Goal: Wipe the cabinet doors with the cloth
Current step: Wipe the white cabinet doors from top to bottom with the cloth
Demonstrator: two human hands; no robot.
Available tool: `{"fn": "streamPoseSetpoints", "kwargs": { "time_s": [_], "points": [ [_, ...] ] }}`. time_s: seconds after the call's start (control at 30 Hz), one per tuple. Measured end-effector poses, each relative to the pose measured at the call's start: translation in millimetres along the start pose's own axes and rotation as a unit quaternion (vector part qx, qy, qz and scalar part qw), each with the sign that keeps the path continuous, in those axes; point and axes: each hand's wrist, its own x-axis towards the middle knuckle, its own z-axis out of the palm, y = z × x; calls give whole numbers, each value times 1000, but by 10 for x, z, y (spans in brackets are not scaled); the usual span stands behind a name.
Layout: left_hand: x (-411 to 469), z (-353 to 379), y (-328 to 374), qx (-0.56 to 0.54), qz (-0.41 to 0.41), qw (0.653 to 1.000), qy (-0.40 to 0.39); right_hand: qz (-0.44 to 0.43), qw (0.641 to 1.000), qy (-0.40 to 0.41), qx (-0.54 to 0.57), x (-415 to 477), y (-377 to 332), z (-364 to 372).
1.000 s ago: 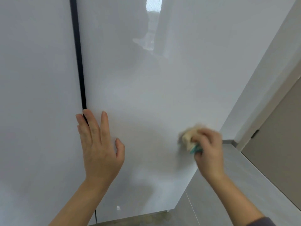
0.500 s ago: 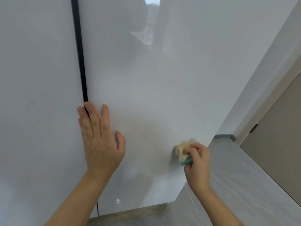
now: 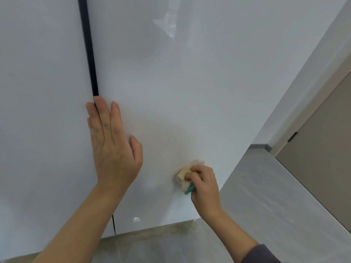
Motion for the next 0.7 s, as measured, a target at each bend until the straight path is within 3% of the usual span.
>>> {"fn": "streamPoseSetpoints", "kwargs": {
  "time_s": [0.17, 0.23, 0.33, 0.37, 0.4, 0.5, 0.57, 0.6, 0.63, 0.7],
  "points": [
    [-138, -12, -25, 0, -5, 1000, -25, 119, 976, 156, 97, 530, -40, -444],
    [-205, -32, 8, -16, -18, 999, -32, 123, 980, 135, 81, 558, -96, -374],
    [-333, -101, 34, -55, -34, 997, -36, 124, 986, 27, 109, 173, -216, -71],
    [-410, -136, 23, -69, -32, 997, -34, 179, 967, -3, 180, 37, -275, -17],
    [-527, -176, -12, -74, -23, 996, -35, 260, 927, -28, 270, -84, -329, 30],
    [-1045, -310, -196, -74, 25, 993, -83, 454, 750, -61, 477, -261, -505, 111],
    [-1424, -381, -342, -75, 0, 984, -159, 522, 642, -74, 557, -324, -613, 193],
    [-1592, -407, -414, -77, -39, 976, -202, 542, 607, -82, 576, -348, -672, 228],
    [-1703, -411, -449, -86, -92, 962, -241, 550, 595, -91, 579, -376, -687, 266],
    [-1838, -411, -498, -113, -219, 921, -301, 548, 616, -122, 553, -431, -740, 344]
  ]
}}
